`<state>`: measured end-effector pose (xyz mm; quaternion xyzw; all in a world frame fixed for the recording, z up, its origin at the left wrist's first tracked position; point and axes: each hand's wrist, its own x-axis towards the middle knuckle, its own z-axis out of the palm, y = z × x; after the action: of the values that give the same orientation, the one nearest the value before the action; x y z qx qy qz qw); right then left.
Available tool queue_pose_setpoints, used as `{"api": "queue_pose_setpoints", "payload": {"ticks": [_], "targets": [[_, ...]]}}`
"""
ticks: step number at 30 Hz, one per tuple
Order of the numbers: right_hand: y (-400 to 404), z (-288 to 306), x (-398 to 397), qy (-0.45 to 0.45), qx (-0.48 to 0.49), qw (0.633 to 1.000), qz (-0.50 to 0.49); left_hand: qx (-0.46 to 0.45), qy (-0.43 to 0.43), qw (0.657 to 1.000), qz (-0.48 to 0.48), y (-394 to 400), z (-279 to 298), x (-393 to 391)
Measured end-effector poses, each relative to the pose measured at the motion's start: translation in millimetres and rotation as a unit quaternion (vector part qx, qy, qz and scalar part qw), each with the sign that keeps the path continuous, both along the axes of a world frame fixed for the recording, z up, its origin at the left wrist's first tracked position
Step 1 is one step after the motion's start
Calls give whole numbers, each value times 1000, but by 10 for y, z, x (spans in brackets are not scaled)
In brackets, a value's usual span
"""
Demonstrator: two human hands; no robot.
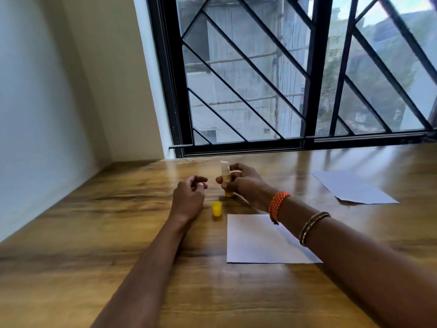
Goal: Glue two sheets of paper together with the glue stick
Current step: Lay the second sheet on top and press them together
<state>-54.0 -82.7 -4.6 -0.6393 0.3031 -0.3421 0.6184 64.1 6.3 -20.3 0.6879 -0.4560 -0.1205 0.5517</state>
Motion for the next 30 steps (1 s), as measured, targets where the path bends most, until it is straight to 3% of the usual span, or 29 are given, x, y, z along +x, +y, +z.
{"api": "queue_pose_setpoints", "payload": {"ticks": [4,10,13,16,21,23,27,30], "targets": [[-28,-18,-4,23,-15,1000,5,-19,-56,997,44,17,48,-65],[16,19,-32,76,-45,996,18,-74,-286,942,162,169,169,-224],[-27,60,-143,70,-71,995,-10,-103,-357,920,124,216,201,-340],[-85,95,-439,97,-158,981,-65,-120,-408,904,36,215,202,-517],[-231,129,-1139,195,-324,912,-158,-87,-472,871,-111,143,178,-891],[-320,97,-1403,259,-338,885,-188,-59,-488,861,-129,80,186,-1020],[-458,-15,-1784,337,-300,866,-215,8,-521,841,-148,-178,195,-1241],[-531,-91,-1920,392,-321,833,-223,30,-488,859,-150,-368,151,-1396]]}}
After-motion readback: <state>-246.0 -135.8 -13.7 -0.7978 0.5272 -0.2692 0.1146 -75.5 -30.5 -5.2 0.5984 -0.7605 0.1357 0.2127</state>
